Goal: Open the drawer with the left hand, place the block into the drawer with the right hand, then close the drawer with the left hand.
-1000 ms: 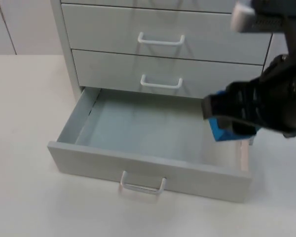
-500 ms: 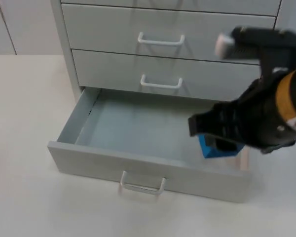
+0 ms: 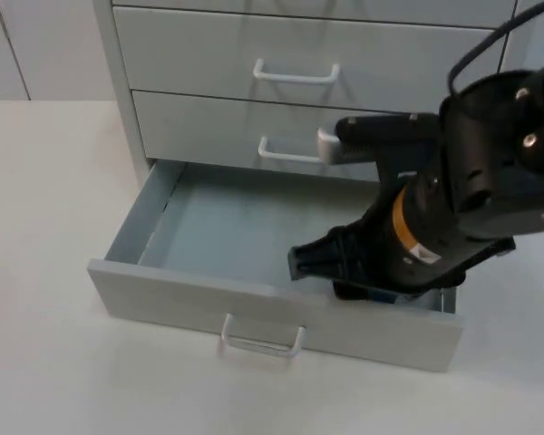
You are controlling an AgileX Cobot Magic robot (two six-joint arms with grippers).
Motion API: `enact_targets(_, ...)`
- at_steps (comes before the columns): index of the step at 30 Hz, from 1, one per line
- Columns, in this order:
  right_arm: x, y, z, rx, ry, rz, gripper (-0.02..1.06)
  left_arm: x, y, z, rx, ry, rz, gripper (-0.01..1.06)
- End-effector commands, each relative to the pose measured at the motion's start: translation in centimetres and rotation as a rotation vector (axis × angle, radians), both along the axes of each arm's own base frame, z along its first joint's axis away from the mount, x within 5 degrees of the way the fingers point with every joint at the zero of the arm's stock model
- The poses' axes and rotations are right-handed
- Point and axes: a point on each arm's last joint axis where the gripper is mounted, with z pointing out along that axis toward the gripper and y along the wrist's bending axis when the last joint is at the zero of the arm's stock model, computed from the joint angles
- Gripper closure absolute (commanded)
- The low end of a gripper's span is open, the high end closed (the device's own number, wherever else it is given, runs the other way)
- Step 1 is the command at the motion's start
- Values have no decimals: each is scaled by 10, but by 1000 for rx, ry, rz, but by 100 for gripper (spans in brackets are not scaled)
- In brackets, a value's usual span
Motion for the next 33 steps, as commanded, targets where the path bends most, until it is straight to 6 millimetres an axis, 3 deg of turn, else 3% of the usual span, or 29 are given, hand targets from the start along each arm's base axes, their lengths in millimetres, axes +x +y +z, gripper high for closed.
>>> enact_targets(1, 4, 1, 1, 2, -9, -1, 94, 0, 0, 0, -15, -16, 5, 0)
enact_targets(4, 4, 1, 1, 1, -10, 1, 66, 0, 0, 0, -15, -16, 5, 0)
enact_targets(5, 4, 1, 1, 1, -10, 1, 66, 0, 0, 0, -15, -16, 5, 0)
enact_targets(7, 4, 1, 1, 0, -11, 2, 39, 0, 0, 0, -15, -16, 5, 0)
enact_targets(9, 4, 1, 5, 8, -17, 3, 28, 0, 0, 0, -15, -16, 5, 0)
enact_targets(11, 4, 1, 7, 13, -20, 2, 24, 0, 0, 0, -15, -16, 5, 0)
enact_targets(16, -1, 2, 40, 61, -84, 42, 22, 0, 0, 0, -15, -16, 5, 0)
enact_targets(20, -19, 5, 83, 146, -129, 95, 22, 0, 0, 0, -12, -17, 5, 0)
enact_targets(21, -19, 5, 83, 146, -129, 95, 22, 0, 0, 0, -12, -17, 5, 0)
enact_targets(26, -50, 5, 120, 152, -138, 207, 22, 0, 0, 1, -13, -19, 5, 0)
enact_targets(33, -75, -4, 129, -11, -113, 240, 22, 0, 1, 1, -7, -20, 5, 0)
